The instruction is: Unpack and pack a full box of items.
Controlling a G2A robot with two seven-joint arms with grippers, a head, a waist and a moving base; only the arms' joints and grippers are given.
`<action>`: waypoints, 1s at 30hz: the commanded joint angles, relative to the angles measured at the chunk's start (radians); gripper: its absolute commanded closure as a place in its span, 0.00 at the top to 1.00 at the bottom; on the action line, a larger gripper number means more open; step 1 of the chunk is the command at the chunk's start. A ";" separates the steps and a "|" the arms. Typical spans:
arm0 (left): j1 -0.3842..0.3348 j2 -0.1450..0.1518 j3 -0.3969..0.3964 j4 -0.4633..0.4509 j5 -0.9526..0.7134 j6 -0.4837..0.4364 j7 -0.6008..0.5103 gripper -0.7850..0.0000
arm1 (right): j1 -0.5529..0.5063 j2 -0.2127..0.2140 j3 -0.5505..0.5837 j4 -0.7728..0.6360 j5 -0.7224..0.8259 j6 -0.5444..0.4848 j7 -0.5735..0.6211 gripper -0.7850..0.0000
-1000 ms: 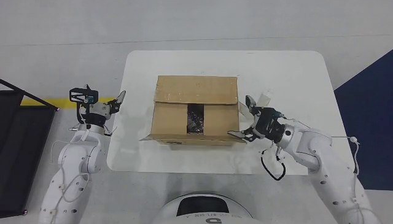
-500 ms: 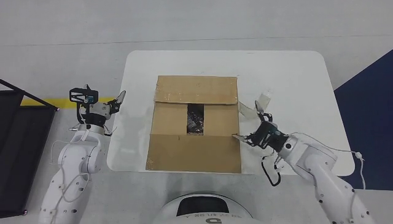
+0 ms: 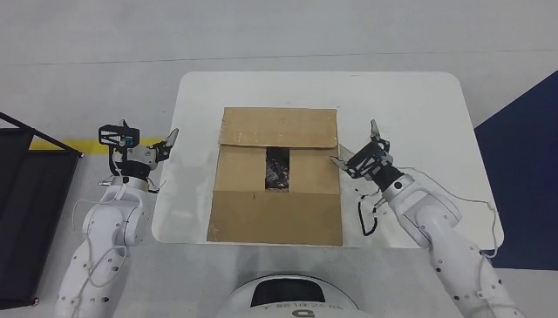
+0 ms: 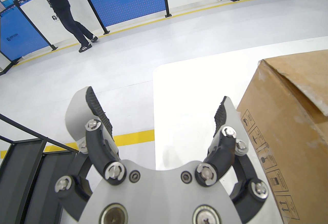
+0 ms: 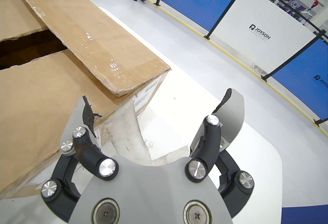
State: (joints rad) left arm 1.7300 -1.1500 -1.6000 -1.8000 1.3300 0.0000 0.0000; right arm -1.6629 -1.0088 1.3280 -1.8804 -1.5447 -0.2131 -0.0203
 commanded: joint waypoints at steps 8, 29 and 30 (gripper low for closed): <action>0.000 0.000 0.000 0.000 0.000 0.000 0.000 1.00 | 0.061 -0.019 -0.059 0.017 -0.052 0.086 0.119 1.00; 0.000 0.000 0.000 0.000 0.000 0.000 0.000 1.00 | 0.471 -0.116 -0.215 0.208 0.167 0.385 0.444 1.00; 0.000 0.000 0.000 0.000 0.000 0.000 0.000 1.00 | 0.510 -0.126 -0.239 0.243 0.176 0.400 0.474 1.00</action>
State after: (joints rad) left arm 1.7300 -1.1500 -1.6000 -1.8000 1.3300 0.0000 0.0000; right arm -1.2030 -1.1261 1.1135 -1.6819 -1.3692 0.1713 0.4171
